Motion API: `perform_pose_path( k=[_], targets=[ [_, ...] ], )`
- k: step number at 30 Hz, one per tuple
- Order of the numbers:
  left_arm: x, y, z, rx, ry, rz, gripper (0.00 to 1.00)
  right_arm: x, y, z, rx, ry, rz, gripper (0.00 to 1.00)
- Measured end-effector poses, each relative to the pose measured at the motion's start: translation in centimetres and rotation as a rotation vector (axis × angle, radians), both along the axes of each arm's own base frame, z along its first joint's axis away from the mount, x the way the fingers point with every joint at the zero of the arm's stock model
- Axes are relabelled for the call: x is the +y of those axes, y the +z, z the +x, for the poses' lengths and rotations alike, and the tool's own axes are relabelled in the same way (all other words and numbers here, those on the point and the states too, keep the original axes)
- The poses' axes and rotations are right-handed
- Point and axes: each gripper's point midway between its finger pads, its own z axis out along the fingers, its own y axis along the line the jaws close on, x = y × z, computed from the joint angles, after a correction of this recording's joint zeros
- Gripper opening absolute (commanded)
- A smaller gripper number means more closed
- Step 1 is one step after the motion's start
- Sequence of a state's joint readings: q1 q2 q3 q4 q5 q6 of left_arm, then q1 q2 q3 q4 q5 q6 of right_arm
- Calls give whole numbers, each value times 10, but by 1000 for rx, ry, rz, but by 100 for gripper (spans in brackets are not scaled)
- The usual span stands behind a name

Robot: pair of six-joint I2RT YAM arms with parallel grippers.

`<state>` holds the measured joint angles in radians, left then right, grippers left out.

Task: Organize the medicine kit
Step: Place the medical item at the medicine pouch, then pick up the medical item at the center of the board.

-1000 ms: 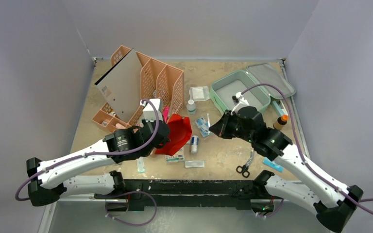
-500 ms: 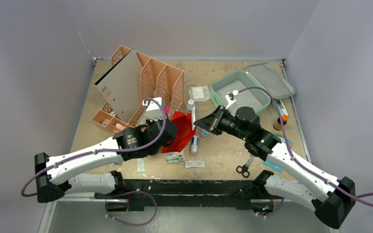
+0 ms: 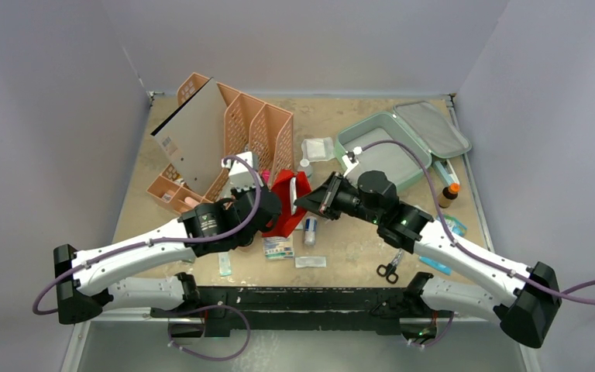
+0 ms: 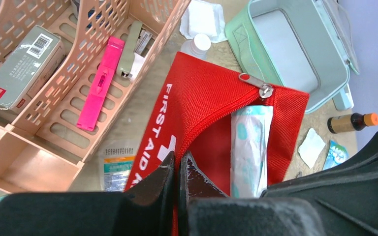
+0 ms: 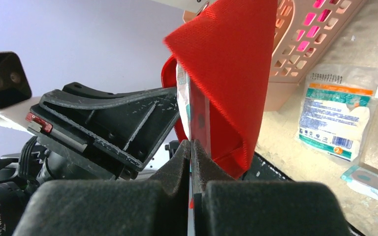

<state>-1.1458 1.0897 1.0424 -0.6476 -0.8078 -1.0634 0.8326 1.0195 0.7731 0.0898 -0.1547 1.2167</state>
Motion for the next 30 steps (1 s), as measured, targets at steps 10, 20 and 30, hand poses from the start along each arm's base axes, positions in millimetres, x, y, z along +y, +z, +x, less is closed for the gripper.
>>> perform_pose_path(
  k=[10,20,30],
  targets=[
    [4,6,0,-6,32,-47,0,13,-6,-1,18,16,-19,28],
    [8,8,0,-3,51,-52,0,5,16,-6,-20,32,-69,42],
    [9,5,-2,-12,-4,26,0,-42,37,-16,-107,-37,-201,46]
  ],
)
